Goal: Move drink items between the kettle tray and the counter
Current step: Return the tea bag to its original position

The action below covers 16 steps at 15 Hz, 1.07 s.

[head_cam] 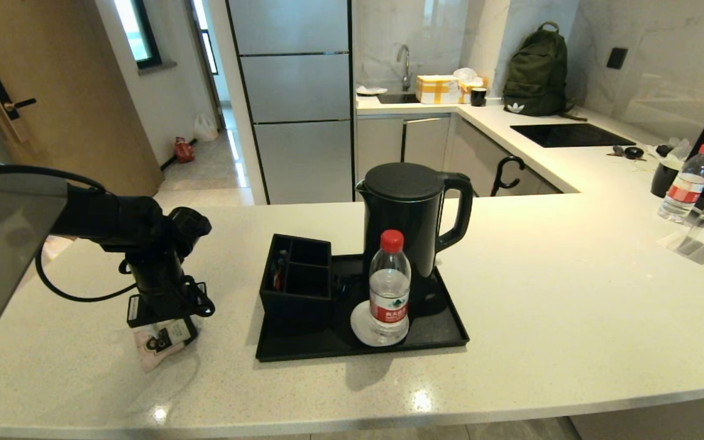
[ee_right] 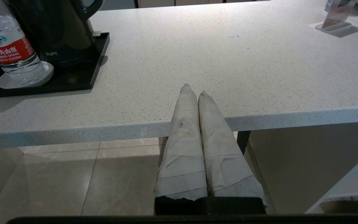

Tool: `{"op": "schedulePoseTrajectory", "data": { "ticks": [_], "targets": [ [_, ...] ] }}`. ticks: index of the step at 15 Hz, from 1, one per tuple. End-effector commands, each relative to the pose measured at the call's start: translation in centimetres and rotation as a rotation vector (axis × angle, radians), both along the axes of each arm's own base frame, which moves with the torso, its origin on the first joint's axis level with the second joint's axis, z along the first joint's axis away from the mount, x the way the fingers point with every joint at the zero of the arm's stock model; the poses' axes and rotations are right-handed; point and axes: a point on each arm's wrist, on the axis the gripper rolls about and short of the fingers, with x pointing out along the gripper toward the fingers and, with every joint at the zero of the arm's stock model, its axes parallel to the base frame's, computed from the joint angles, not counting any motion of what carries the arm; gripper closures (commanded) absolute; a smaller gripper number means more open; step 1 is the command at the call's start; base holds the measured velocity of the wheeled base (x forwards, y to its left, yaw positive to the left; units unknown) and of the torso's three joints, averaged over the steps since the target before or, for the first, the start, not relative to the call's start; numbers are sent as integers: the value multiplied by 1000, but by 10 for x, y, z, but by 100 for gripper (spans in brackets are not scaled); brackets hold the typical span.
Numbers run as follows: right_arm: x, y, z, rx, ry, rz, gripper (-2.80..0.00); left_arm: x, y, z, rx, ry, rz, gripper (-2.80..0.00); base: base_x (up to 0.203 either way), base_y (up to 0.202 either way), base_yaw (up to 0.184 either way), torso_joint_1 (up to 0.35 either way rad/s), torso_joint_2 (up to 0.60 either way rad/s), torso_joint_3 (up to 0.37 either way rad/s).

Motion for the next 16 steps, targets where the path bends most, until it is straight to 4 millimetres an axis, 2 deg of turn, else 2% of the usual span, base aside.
{"op": "schedulePoseTrajectory", "data": {
  "ticks": [1,3,5,7,10,14,16],
  "targets": [
    [0,0,0,-1,1,0,0,1,0,-2,1,6,9,-280,0,0,0,0,0,0],
    [0,0,0,-1,1,0,0,1,0,-2,1,6,9,-280,0,0,0,0,0,0],
    [0,0,0,-1,1,0,0,-7,-3,8,-12,3,74,-280,0,0,0,0,0,0],
    [0,0,0,-1,1,0,0,-8,-3,6,-11,14,76,-280,0,0,0,0,0,0],
    [0,0,0,-1,1,0,0,-7,-3,1,2,30,84,-280,0,0,0,0,0,0],
    [0,0,0,-1,1,-2,0,-6,-1,-18,50,83,96,-280,0,0,0,0,0,0],
    [0,0,0,-1,1,-2,0,-6,-1,-19,54,86,98,-280,0,0,0,0,0,0]
  ]
}}
